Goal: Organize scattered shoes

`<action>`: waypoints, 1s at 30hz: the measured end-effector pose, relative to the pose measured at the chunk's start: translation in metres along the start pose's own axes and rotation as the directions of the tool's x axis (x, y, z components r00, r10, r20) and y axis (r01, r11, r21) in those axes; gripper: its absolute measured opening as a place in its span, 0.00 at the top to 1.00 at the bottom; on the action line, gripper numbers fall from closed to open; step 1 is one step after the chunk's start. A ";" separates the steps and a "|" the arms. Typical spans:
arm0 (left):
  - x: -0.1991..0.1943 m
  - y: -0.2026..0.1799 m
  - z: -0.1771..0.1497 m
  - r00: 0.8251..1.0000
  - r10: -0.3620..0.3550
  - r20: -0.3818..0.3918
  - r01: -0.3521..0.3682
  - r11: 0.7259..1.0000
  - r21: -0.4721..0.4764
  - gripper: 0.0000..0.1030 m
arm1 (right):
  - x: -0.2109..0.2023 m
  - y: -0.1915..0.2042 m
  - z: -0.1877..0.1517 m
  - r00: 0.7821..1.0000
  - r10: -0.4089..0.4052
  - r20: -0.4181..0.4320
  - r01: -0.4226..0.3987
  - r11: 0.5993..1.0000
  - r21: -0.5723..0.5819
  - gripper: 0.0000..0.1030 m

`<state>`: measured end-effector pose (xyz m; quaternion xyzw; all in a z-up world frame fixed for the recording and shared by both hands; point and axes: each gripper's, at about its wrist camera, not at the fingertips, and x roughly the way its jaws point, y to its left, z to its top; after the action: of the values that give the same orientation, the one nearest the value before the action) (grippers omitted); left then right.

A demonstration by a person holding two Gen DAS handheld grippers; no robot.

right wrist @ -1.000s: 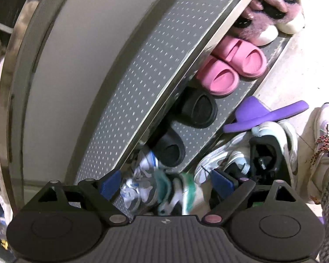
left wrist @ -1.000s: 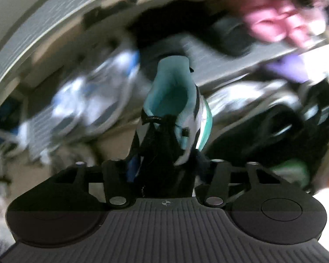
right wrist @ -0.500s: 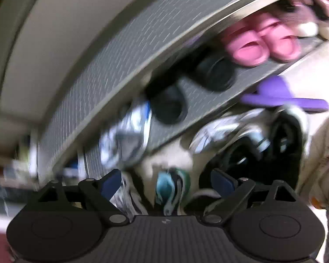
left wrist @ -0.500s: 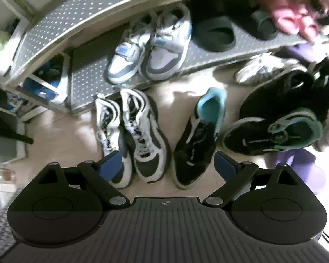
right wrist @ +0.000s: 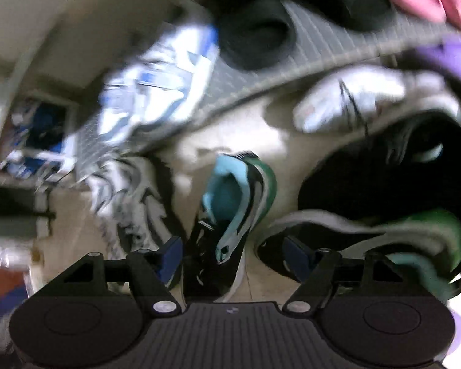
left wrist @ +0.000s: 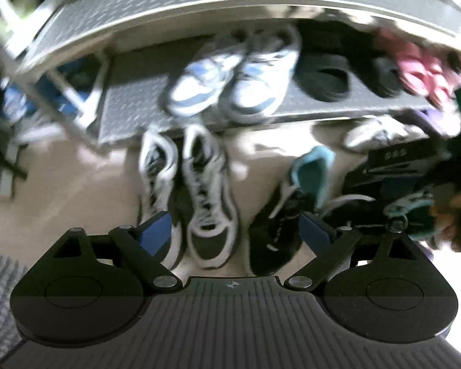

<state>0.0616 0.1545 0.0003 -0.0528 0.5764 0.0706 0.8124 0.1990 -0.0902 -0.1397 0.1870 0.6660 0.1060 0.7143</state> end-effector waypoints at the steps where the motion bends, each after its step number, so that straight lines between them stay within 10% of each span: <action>1: -0.001 0.007 0.000 1.000 -0.011 -0.007 0.010 1.000 -0.026 0.09 | 0.010 0.003 0.003 1.000 -0.026 -0.003 0.026 1.000 0.002 0.32; 6: -0.003 0.029 0.000 1.000 0.011 -0.017 -0.012 0.997 -0.076 0.09 | 0.054 0.017 0.008 0.990 -0.142 -0.012 0.142 0.990 -0.018 0.32; 12: -0.008 0.040 0.006 1.000 0.025 -0.004 -0.025 0.995 -0.095 0.08 | 0.103 0.031 0.007 0.963 -0.271 -0.010 0.270 0.961 -0.065 0.76; 17: -0.009 0.043 0.007 1.000 0.012 -0.010 -0.013 0.994 -0.112 0.08 | 0.111 0.060 0.014 0.956 -0.286 0.065 0.292 0.949 -0.122 0.86; 27: -0.005 0.047 0.011 1.000 0.007 -0.026 -0.011 0.990 -0.143 0.08 | 0.130 0.120 0.037 0.965 -0.245 0.093 0.258 0.947 -0.190 0.83; 30: -0.003 0.044 0.011 0.999 0.006 -0.031 -0.010 0.991 -0.131 0.08 | 0.137 0.128 0.042 0.966 -0.249 0.074 0.260 0.931 -0.255 0.66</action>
<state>0.0631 0.1992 0.0060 -0.1048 0.5831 0.1110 0.7979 0.2653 0.0759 -0.2107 0.0048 0.6500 0.0961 0.7538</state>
